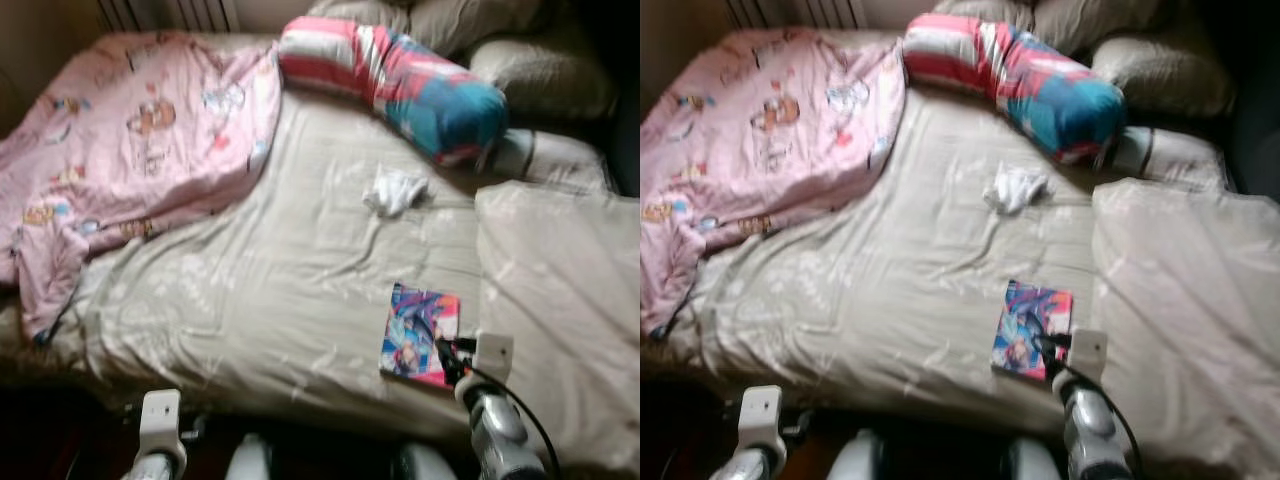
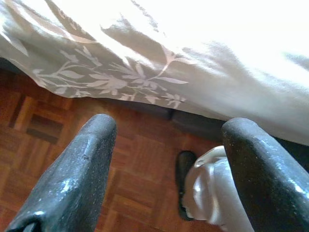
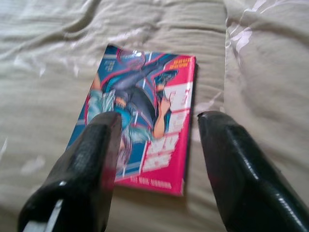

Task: Clean up the room

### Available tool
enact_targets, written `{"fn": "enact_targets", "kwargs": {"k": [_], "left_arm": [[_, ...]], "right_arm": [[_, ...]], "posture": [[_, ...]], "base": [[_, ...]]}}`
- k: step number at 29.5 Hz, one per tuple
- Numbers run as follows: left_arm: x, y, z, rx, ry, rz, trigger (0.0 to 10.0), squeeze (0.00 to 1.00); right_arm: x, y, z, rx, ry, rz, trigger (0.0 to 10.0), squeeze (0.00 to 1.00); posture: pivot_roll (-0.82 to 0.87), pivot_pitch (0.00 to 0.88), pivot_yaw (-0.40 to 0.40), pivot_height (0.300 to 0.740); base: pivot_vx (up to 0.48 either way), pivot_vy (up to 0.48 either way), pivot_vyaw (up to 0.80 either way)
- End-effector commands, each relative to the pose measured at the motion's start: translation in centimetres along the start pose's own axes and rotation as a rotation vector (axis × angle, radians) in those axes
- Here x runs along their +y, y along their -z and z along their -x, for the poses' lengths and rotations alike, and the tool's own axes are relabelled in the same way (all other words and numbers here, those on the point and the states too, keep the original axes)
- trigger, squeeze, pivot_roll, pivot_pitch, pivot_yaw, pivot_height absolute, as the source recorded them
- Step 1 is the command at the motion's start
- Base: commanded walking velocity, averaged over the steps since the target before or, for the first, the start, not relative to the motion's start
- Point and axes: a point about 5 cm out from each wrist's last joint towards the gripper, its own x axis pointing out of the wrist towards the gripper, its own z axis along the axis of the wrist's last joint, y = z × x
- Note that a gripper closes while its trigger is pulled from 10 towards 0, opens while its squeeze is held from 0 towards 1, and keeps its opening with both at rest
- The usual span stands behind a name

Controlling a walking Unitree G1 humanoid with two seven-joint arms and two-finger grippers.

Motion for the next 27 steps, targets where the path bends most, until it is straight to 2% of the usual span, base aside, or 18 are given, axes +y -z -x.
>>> {"fn": "enact_targets", "kwargs": {"k": [1,9,13,16,21,27], "left_arm": [[0.2,1.4,0.4,0.062,-0.024,0.027,10.0,0.0],[-0.1,2.7,0.8,0.116,-0.027,0.039,10.0,0.0],[0.0,3.3,1.1,0.151,-0.027,0.024,10.0,0.0],[-0.1,3.6,1.1,0.17,-0.019,0.021,10.0,0.0],[-0.7,3.4,1.0,0.168,0.014,-0.029,10.0,0.0],[-1.4,3.7,1.1,0.183,0.045,-0.066,10.0,0.0]], "right_arm": [[0.2,1.3,0.4,0.074,-0.019,0.027,10.0,0.0],[-0.3,3.7,1.3,0.203,0.026,0.01,10.0,0.0],[0.0,5.5,2.1,0.298,0.039,-0.005,10.0,0.0],[-0.2,7.7,3.4,0.401,0.051,-0.009,10.0,0.0],[-0.3,8.7,4.1,0.435,0.053,-0.009,10.0,0.0],[-0.8,8.9,4.4,0.446,0.075,-0.009,10.0,0.0]], "posture": [[0.06,0.028,-0.029,0.729],[0.08,0.0,-0.043,0.74],[0.07,0.0,-0.032,0.74],[0.07,0.0,-0.031,0.74],[0.07,0.0,-0.034,0.74],[0.06,0.012,-0.036,0.74]], "base": [[0.0,0.0,0.0],[0.0,0.0,0.0],[0.0,0.0,0.0],[0.0,0.0,0.0],[0.0,0.0,0.0],[0.0,0.276,0.0]]}}
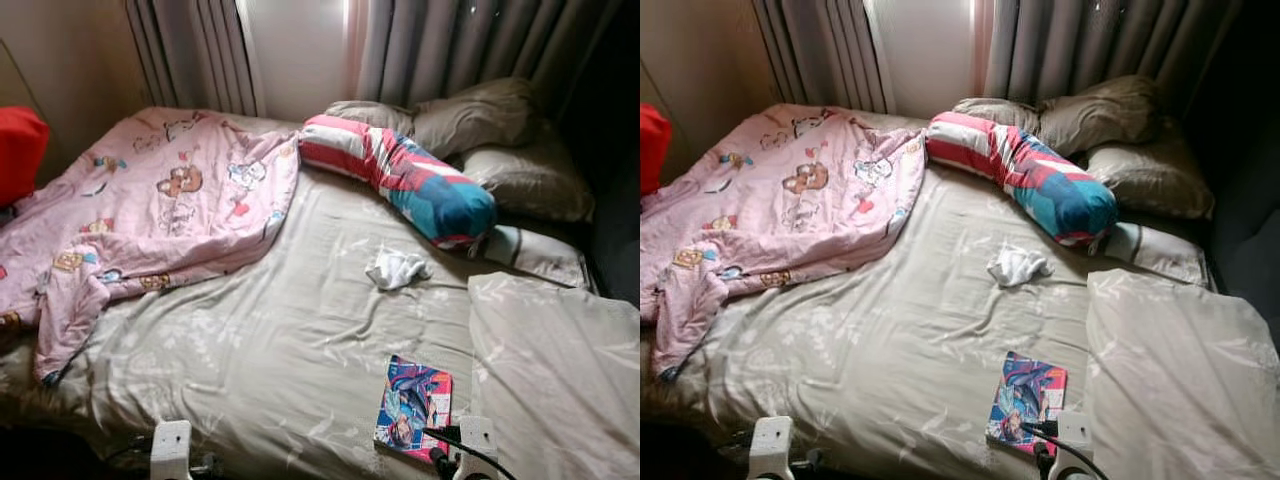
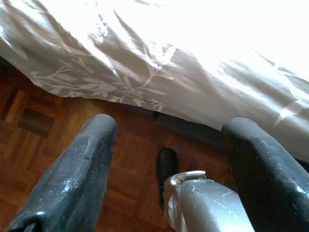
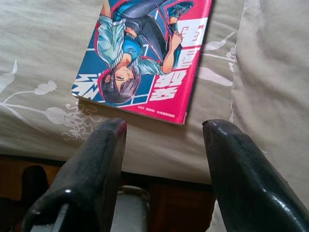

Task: Clean up the room

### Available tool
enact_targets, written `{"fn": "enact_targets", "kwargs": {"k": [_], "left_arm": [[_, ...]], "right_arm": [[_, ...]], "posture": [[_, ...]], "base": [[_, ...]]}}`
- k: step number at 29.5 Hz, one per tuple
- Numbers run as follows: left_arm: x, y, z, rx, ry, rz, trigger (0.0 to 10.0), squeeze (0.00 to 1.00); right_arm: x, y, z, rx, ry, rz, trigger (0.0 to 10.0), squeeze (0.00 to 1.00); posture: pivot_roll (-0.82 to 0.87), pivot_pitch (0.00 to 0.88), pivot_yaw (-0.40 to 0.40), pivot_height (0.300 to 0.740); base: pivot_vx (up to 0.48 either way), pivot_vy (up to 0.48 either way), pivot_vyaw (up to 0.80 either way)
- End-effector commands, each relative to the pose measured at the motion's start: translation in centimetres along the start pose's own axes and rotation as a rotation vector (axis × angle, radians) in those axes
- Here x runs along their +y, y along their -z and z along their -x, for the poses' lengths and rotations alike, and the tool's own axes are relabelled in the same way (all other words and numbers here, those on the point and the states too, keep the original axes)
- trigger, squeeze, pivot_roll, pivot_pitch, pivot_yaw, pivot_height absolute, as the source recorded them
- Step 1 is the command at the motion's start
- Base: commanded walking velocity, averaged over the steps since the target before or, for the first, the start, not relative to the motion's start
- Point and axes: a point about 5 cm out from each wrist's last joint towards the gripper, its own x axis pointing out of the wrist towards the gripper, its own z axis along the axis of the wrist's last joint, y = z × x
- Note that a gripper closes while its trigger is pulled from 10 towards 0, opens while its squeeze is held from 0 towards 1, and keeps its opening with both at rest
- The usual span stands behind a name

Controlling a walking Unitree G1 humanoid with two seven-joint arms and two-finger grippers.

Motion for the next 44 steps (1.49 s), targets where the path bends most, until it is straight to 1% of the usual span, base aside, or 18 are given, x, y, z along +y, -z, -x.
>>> {"fn": "enact_targets", "kwargs": {"k": [1,8,11,21,24,25,29,32,35,44], "left_arm": [[0.08,0.84,0.18,0.041,0.001,-0.015,10.0,0.0],[-0.06,1.11,0.25,0.047,-0.002,-0.014,10.0,0.0],[-0.04,1.17,0.26,0.052,-0.001,-0.021,10.0,0.0],[0.01,1.12,0.25,0.054,0.01,-0.029,10.0,0.0],[0.04,1.11,0.25,0.055,0.012,-0.031,10.0,0.0],[0.03,1.14,0.25,0.056,0.012,-0.031,10.0,0.0],[0.04,1.15,0.25,0.058,0.012,-0.029,10.0,0.0],[0.02,1.17,0.26,0.058,0.012,-0.03,10.0,0.0],[0.02,1.17,0.26,0.059,0.013,-0.031,10.0,0.0],[0.08,1.19,0.27,0.059,0.017,-0.037,10.0,0.0]], "right_arm": [[0.05,0.22,0.05,0.0,0.001,0.0,10.0,0.0],[0.13,0.55,0.14,0.003,-0.012,0.011,10.0,0.0],[0.22,0.7,0.17,0.009,-0.029,0.036,10.0,0.0],[0.18,0.88,0.21,0.01,-0.013,0.028,10.0,0.0],[0.42,0.95,0.2,0.016,-0.028,0.053,10.0,0.0],[0.46,0.9,0.19,0.013,-0.035,0.075,10.0,0.0],[0.48,0.58,0.12,0.006,-0.03,0.085,10.0,0.0],[0.49,0.37,0.06,0.003,-0.024,0.067,10.0,0.0],[0.54,0.25,0.01,0.005,-0.022,0.047,10.0,0.0],[0.87,0.16,-0.06,0.014,-0.036,0.055,10.0,0.0]], "posture": [[0.06,0.013,-0.038,0.74],[0.06,0.011,-0.036,0.74],[0.06,0.005,-0.035,0.74],[0.05,0.0,-0.026,0.74],[0.05,0.0,-0.028,0.74],[0.05,0.0,-0.029,0.74],[0.05,0.0,-0.031,0.74],[0.05,0.0,-0.031,0.74],[0.05,0.0,-0.03,0.74],[0.05,0.0,-0.027,0.74]], "base": [[0.0,0.345,0.0],[0.0,0.349,0.0],[0.0,0.355,0.0],[0.0,0.354,0.0],[0.0,0.356,0.0],[0.0,0.364,0.0],[0.0,0.48,0.65],[0.0,0.48,0.8],[0.0,0.48,0.0],[0.0,0.48,0.0]]}}
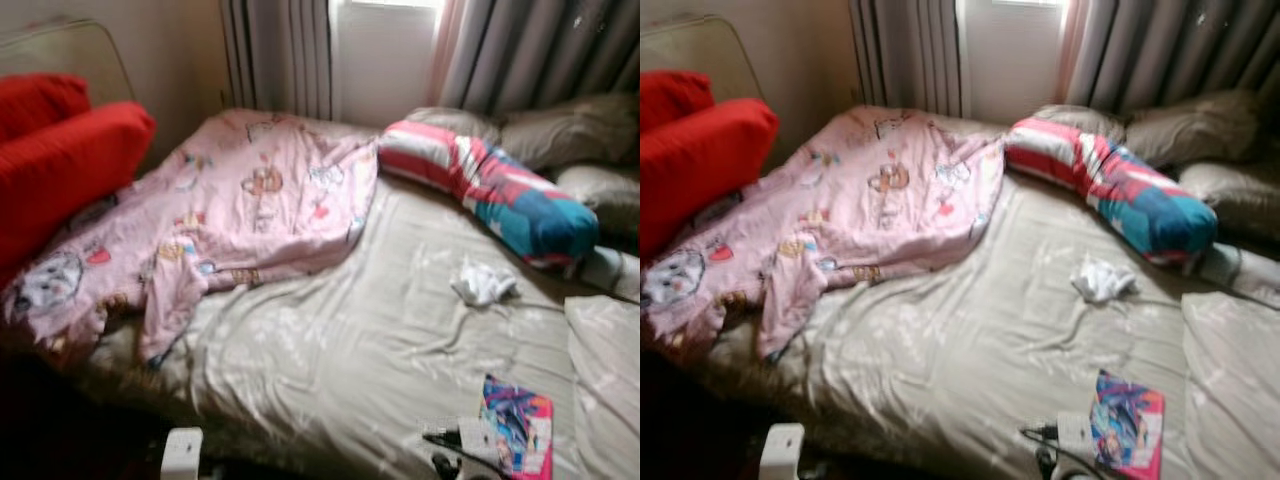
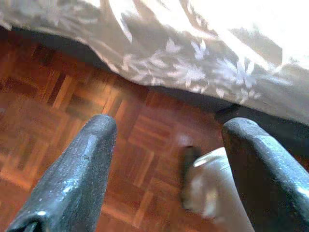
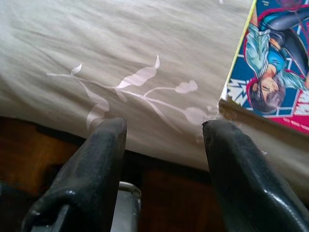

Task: Clean up the room

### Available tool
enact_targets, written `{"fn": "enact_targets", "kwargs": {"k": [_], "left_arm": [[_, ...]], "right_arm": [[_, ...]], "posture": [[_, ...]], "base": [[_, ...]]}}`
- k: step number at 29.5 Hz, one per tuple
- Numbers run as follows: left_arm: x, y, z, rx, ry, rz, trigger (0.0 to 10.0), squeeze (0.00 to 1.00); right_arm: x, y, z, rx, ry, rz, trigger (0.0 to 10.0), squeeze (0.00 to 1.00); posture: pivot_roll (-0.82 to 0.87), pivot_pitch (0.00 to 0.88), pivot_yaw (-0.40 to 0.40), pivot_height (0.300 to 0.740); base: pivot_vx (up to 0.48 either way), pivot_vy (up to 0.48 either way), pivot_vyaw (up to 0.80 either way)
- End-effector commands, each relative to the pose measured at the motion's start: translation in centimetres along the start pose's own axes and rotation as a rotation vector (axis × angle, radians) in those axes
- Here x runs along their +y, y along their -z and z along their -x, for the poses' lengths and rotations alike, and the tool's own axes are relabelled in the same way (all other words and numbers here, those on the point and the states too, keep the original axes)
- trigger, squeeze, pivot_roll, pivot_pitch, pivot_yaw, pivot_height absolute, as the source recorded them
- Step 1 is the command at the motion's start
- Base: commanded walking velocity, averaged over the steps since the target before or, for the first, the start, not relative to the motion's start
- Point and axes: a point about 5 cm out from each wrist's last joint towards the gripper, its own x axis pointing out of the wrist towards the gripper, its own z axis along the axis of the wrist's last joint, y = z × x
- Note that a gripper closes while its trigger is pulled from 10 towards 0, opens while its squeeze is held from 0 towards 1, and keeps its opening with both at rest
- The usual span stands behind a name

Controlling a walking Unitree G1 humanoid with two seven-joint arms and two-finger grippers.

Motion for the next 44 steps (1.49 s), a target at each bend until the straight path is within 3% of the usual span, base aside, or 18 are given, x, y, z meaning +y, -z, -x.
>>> {"fn": "enact_targets", "kwargs": {"k": [1,44], "left_arm": [[0.67,0.58,0.17,0.025,-0.015,-0.001,10.0,0.0],[1.03,0.35,0.14,0.017,-0.033,0.018,10.0,0.0]], "right_arm": [[0.82,-0.33,-0.16,-0.002,-0.024,0.003,10.0,0.0],[0.83,-0.86,-0.25,-0.016,-0.019,0.0,10.0,0.0]], "posture": [[0.05,0.0,-0.026,0.74],[0.05,0.0,-0.029,0.74]], "base": [[0.0,0.48,0.0],[0.0,0.48,0.0]]}}
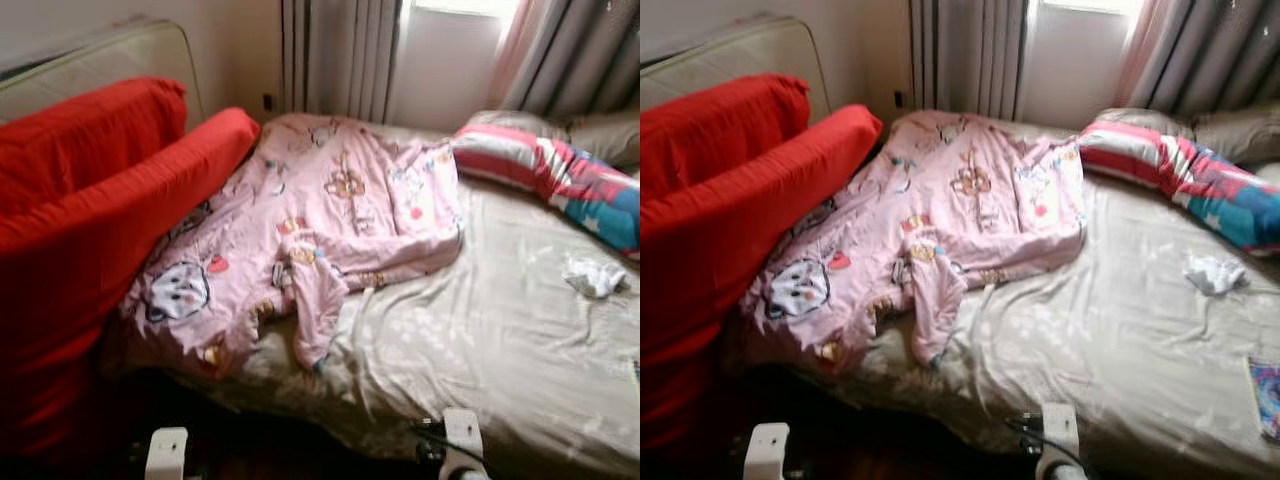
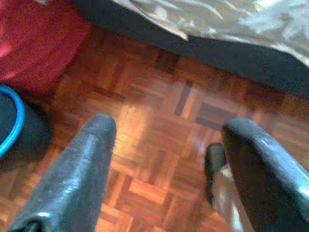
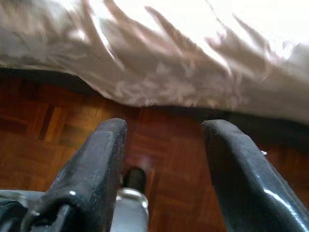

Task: Clean up the room

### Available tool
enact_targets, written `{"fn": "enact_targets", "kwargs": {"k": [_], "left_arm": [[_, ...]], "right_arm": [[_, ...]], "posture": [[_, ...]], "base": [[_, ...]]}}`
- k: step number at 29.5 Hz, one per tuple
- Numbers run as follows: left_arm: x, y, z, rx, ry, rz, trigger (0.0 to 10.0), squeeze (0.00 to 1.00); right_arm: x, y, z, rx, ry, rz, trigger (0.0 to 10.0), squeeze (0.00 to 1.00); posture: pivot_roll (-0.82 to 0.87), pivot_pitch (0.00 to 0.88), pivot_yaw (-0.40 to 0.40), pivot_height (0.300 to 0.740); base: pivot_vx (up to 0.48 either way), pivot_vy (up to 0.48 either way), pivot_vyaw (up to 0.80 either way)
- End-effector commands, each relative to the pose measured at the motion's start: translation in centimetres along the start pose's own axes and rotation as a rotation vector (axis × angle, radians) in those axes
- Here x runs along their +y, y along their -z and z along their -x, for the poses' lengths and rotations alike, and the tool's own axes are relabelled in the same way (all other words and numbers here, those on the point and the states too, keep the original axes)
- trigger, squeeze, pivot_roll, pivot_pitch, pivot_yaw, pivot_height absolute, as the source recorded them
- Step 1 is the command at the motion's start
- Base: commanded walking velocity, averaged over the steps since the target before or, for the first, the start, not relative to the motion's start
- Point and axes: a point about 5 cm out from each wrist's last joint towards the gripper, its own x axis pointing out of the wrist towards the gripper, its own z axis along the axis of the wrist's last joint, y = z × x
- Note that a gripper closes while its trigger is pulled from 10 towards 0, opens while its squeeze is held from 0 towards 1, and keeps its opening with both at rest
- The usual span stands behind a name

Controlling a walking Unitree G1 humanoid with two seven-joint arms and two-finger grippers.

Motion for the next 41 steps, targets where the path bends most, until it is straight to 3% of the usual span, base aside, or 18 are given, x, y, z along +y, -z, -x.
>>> {"fn": "enact_targets", "kwargs": {"k": [1,11,31,41], "left_arm": [[0.56,0.19,0.06,0.013,-0.014,0.0,10.0,0.0],[0.61,0.1,0.05,0.01,-0.018,0.001,10.0,0.0],[0.49,0.05,0.03,0.006,-0.003,0.007,10.0,0.0],[0.57,0.02,0.03,0.005,-0.005,0.007,10.0,0.0]], "right_arm": [[0.33,-0.27,-0.09,-0.006,-0.01,0.003,10.0,0.0],[0.39,-0.28,-0.1,-0.004,-0.01,0.004,10.0,0.0],[0.43,-0.34,-0.11,-0.005,-0.02,0.003,10.0,0.0],[0.56,-0.55,-0.11,-0.025,-0.031,0.013,10.0,0.0]], "posture": [[0.05,0.0,-0.029,0.74],[0.05,0.0,-0.031,0.74],[0.06,0.002,-0.035,0.74],[0.06,0.006,-0.032,0.74]], "base": [[0.0,0.48,0.0],[0.0,0.432,0.0],[0.0,0.0,0.0],[0.293,0.0,0.13]]}}
